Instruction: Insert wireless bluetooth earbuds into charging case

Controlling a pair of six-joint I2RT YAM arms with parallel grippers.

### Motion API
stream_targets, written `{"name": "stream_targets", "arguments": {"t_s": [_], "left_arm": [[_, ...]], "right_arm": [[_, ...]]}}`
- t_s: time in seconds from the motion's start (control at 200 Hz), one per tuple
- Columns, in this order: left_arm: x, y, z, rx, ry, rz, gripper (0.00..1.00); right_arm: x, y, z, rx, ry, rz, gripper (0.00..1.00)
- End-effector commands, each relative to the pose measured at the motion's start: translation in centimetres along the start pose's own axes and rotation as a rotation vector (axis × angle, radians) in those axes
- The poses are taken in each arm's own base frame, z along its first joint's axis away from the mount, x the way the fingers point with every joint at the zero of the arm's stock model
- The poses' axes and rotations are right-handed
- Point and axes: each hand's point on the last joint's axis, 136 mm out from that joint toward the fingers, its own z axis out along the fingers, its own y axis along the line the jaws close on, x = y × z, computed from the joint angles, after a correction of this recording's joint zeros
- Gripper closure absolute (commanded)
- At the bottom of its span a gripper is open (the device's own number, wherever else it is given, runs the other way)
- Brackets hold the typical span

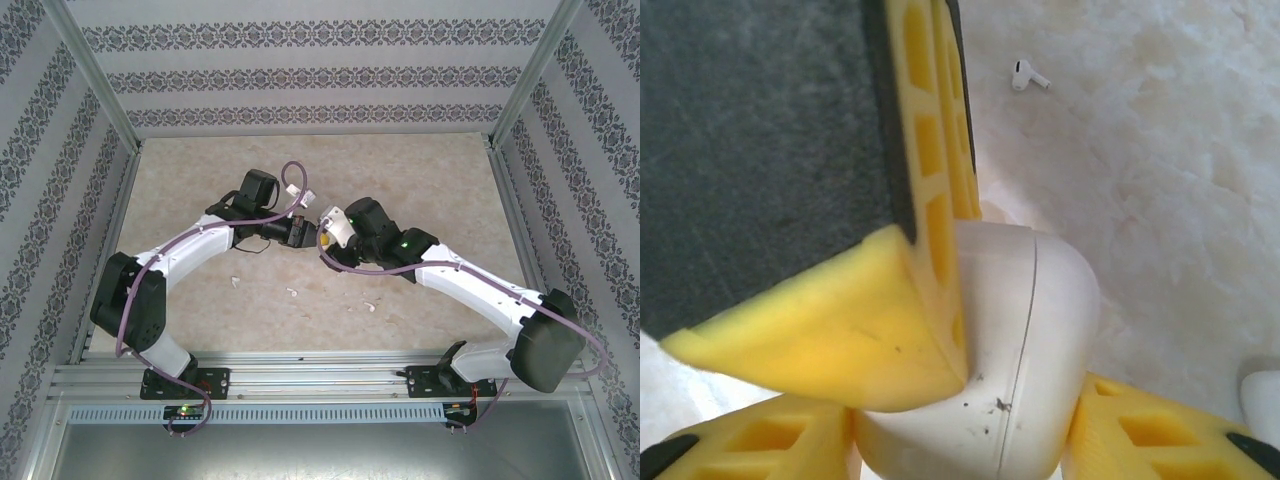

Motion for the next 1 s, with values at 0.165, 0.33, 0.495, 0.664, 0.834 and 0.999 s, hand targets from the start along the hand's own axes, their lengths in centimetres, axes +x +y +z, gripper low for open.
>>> {"name": "stream_targets", "arguments": {"t_s": [0.165,0.33,0.495,0.664,0.834,0.999], "left_arm": [[-4.1,-0.8,-5.4,-0.027,-0.305,0.221,0.97],[-4.1,-2.1,-6.9,0.031,-0.402,0.281,0.97],[-4.1,-3.4,-7.1,0.168,-0.469,0.268,0.97],[-4.5,-4.7,-7.6,0.263,-0.516,0.269,0.98],[-4.5,-5.3,-7.7,0.27,-0.509,0.284,0.99],[-4.5,-6.3,-8.1,0.286,-0.498,0.308,1.0]], "right_arm": [[-6.3,-0.5,-7.5,-0.231,-0.336,0.317,0.41],[-8.3,-2.4,-8.8,-0.363,-0.451,0.515,0.41],[-10.2,-1.7,-7.9,-0.496,-0.455,0.573,0.41],[-10.8,-0.5,-6.1,-0.544,-0.409,0.591,0.41],[-11.5,-0.4,-5.5,-0.587,-0.414,0.627,0.44],[-11.9,-0.6,-4.9,-0.608,-0.412,0.647,0.52]]}}
